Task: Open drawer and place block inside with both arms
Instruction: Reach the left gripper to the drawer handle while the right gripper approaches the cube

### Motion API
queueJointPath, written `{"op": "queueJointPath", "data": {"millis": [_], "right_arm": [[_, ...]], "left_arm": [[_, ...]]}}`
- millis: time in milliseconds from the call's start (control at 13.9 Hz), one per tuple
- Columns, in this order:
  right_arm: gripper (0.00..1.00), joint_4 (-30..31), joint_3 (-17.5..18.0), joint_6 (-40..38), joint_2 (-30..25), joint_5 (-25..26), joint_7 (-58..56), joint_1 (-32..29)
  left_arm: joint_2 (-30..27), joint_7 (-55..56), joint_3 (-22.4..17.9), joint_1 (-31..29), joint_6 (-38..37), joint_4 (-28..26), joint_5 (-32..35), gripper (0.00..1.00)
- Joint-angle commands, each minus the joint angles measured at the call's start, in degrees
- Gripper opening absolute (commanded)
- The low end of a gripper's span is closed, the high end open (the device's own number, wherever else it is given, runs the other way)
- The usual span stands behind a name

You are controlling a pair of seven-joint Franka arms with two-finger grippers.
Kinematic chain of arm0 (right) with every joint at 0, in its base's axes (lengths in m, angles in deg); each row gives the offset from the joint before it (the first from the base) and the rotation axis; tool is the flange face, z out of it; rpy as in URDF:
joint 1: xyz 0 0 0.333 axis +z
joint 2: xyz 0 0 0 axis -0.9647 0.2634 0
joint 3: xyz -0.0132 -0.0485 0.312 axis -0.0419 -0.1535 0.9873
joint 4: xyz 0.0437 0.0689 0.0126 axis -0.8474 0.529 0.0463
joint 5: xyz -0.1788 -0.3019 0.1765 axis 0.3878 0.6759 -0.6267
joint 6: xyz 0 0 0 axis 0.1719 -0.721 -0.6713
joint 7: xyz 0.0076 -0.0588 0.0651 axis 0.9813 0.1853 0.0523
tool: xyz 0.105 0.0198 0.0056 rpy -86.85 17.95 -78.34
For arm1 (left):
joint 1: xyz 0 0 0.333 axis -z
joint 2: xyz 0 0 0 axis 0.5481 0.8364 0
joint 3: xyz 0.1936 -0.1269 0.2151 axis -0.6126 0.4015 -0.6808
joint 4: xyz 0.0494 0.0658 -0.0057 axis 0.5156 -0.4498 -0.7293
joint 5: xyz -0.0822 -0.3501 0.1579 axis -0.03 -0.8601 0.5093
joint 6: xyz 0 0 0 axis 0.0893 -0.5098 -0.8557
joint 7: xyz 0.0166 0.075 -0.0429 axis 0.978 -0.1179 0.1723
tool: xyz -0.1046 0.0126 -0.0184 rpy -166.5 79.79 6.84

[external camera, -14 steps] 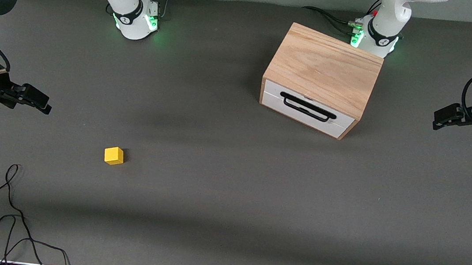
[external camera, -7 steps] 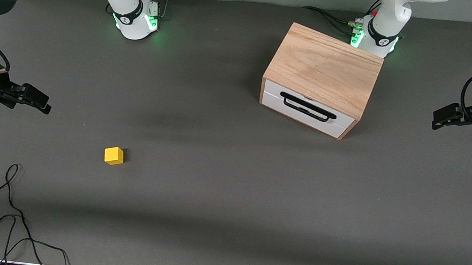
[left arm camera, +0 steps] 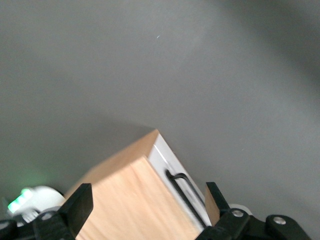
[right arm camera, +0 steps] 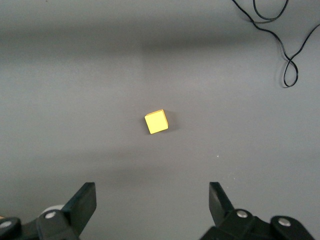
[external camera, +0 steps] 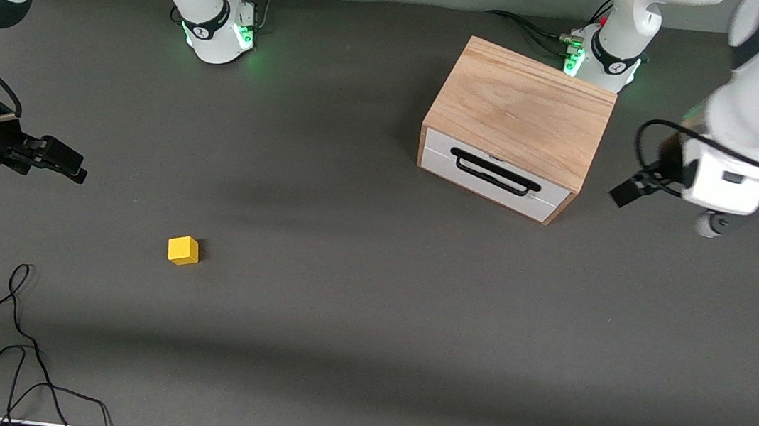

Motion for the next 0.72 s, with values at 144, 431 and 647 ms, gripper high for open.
{"op": "queueJointPath", "data": {"millis": [144, 431, 647], "right_arm": [[1.00, -0.29, 0.04, -0.46, 1.93, 0.82, 0.10, 0.18], [1.00, 0.50, 0.13, 0.33, 4.74, 0.20, 0.10, 0.27], [1.00, 0.85, 0.13, 1.82, 7.20, 0.29, -0.95, 0.18]], "left_arm": [[4.56, 35.80, 7.48, 2.41, 0.99, 2.23, 0.17, 1.00], [7.46, 43.84, 7.66, 6.11, 2.13, 1.88, 0.08, 1.00], [10.72, 45.59, 7.58, 7.00, 7.03, -0.22, 0.00, 1.00]]}}
